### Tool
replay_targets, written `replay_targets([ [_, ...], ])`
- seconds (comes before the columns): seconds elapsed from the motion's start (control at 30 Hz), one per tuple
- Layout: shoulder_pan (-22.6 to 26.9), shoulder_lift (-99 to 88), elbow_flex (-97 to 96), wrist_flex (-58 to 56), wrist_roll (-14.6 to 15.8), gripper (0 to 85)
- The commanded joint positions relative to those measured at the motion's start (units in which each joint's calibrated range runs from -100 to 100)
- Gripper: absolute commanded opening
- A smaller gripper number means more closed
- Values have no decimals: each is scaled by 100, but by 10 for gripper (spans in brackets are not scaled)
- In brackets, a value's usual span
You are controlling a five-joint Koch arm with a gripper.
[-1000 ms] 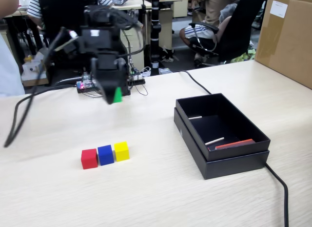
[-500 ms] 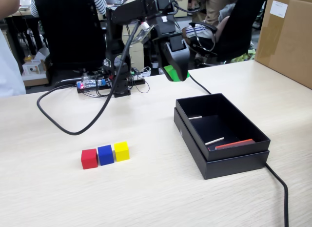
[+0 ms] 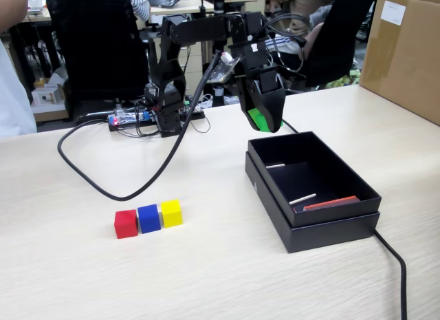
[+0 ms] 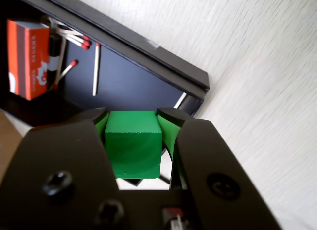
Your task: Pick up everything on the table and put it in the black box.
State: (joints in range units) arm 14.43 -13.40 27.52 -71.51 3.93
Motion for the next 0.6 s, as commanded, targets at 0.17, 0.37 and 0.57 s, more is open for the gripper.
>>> replay_targets([
  [0.17,68,152,448,2,39,65],
  [0.37,83,152,194,2,83,137],
  [0.57,122,129,-23,2,117,138],
])
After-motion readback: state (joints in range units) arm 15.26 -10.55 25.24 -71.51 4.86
